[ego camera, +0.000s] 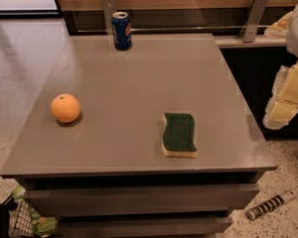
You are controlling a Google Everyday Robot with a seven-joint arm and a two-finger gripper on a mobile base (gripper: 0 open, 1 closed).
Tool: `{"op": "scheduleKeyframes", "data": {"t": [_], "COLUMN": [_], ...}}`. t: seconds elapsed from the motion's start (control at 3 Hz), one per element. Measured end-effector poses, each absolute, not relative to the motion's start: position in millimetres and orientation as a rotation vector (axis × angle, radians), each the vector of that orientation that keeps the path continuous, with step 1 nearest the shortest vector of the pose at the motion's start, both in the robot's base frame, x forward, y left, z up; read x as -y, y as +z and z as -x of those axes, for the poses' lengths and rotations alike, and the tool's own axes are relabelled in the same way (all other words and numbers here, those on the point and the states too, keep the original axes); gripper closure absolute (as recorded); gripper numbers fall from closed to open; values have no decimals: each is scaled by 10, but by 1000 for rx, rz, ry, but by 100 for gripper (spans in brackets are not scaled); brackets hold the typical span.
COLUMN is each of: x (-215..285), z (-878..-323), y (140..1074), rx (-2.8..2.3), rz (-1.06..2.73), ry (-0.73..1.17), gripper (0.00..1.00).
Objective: Move sponge near pepsi can
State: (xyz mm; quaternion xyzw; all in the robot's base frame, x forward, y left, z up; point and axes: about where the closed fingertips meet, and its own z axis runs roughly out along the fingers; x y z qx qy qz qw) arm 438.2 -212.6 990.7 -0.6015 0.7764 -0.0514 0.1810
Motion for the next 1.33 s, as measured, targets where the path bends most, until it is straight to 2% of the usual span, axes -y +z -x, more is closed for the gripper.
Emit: {"op": "scheduleKeyframes", "data": {"t": [0.67, 1.33], "x": [2082, 2068], "z": [-4353, -4137], "y": [9850, 9418], "rx": [-2147, -2039], "rz": [1635, 1345], "ry": [-70, 176], "gripper": [0, 0]}}
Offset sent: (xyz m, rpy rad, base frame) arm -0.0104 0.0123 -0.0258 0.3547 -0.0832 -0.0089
